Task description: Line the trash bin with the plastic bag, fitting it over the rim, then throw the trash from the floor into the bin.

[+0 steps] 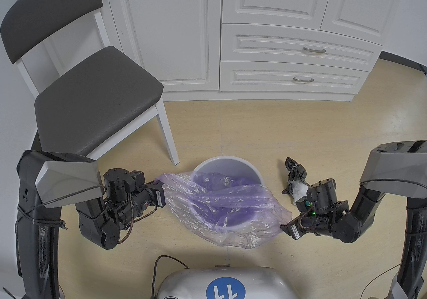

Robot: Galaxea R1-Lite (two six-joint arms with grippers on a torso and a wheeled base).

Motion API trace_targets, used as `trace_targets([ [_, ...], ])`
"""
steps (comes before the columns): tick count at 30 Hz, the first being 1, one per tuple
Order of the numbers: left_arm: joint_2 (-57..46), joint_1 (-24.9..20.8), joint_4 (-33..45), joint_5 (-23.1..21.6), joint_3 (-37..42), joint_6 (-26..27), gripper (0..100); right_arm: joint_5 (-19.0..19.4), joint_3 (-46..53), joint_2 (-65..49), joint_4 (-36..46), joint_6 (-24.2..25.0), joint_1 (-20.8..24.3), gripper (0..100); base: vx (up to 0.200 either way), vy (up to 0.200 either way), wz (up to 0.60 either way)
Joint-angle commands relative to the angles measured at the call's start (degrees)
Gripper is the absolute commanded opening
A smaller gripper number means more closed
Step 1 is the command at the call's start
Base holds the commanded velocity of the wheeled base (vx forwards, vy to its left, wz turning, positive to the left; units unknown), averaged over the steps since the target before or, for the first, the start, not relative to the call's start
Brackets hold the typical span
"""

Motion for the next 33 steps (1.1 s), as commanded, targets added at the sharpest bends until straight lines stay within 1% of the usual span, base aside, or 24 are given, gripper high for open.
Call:
trace_targets([
  [1,-2.3,-0.6,-0.5,0.0,1.0,-0.1,0,4.0,5.2,-7.6,-0.1,-4.6,-2.5,100,0.000,0.000,0.00],
  [2,-2.4,-0.6,-0.5,0.0,1.0,-0.1,0,4.1,5.5,-7.8,-0.1,-4.7,-2.6,100,0.000,0.000,0.00],
  [3,-3.0,-0.6,-0.4,-0.1,1.4,-0.1,0,7.0,7.1,-10.7,-0.1,-6.2,-3.3,100,0.000,0.000,0.00],
  [4,-3.0,-0.6,-0.4,-0.1,1.4,-0.1,0,7.0,7.1,-10.7,-0.1,-6.2,-3.3,100,0.000,0.000,0.00],
  [5,-3.2,-0.6,-0.5,-0.1,1.5,-0.1,0,10.1,8.5,-13.6,-0.1,-7.5,-4.1,100,0.000,0.000,0.00],
  [11,-2.8,-0.6,-0.5,-0.1,1.5,-0.1,0,18.7,11.9,-19.4,-0.1,-10.1,-5.6,100,0.000,0.000,0.00],
  [13,-2.7,-0.7,-0.5,-0.1,1.6,-0.1,0,20.0,11.7,-19.3,-0.2,-9.8,-5.6,100,0.000,0.000,0.00],
  [17,-2.9,-1.1,-0.5,0.0,2.1,-0.1,0,20.7,11.3,-18.8,-1.7,-9.2,-5.2,100,0.000,0.000,0.00],
  [19,-3.2,-1.2,-0.5,0.0,2.2,-0.1,0,20.6,11.5,-18.6,-3.8,-8.6,-4.8,100,0.000,0.000,0.00],
  [20,-3.3,-1.2,-0.5,0.0,2.2,-0.1,0,20.1,11.9,-18.4,-6.1,-7.7,-4.2,100,0.000,0.000,0.00],
  [21,-3.3,-1.2,-0.5,0.0,2.2,-0.1,0,20.1,11.9,-18.4,-6.1,-7.7,-4.2,100,0.000,0.000,0.00],
  [22,-3.4,-1.2,-0.6,0.0,2.5,-0.1,0,19.8,12.8,-18.5,-8.7,-7.1,-3.4,100,0.000,0.000,0.00],
  [25,-3.4,-1.2,-0.6,0.0,2.4,-0.1,0,18.0,13.0,-18.4,-10.6,-7.0,-2.9,100,0.000,0.000,0.00],
  [27,-3.7,-1.2,-0.9,0.0,2.6,-0.1,0,14.8,12.6,-18.6,-10.8,-6.4,-1.6,100,0.000,0.000,0.00],
  [29,-4.1,-1.3,-1.1,0.0,2.8,-0.1,0,10.7,11.6,-18.7,-10.8,-3.8,0.2,100,0.000,0.000,0.00],
  [30,-4.1,-1.3,-1.2,0.0,2.9,-0.1,0,9.2,11.1,-18.7,-10.7,-2.3,1.4,100,0.000,0.000,0.00],
  [31,-4.1,-1.3,-1.2,0.0,2.9,-0.1,0,8.8,10.9,-18.7,-10.7,-1.8,1.7,100,0.000,0.000,0.00],
  [32,-4.1,-1.3,-1.3,0.0,2.9,-0.1,0,6.2,9.9,-18.7,-10.8,0.9,3.5,100,0.000,0.000,0.00],
  [33,-4.1,-1.4,-1.3,0.0,2.9,-0.1,0,5.9,9.7,-18.7,-10.7,1.2,3.7,100,0.000,0.000,0.00],
])
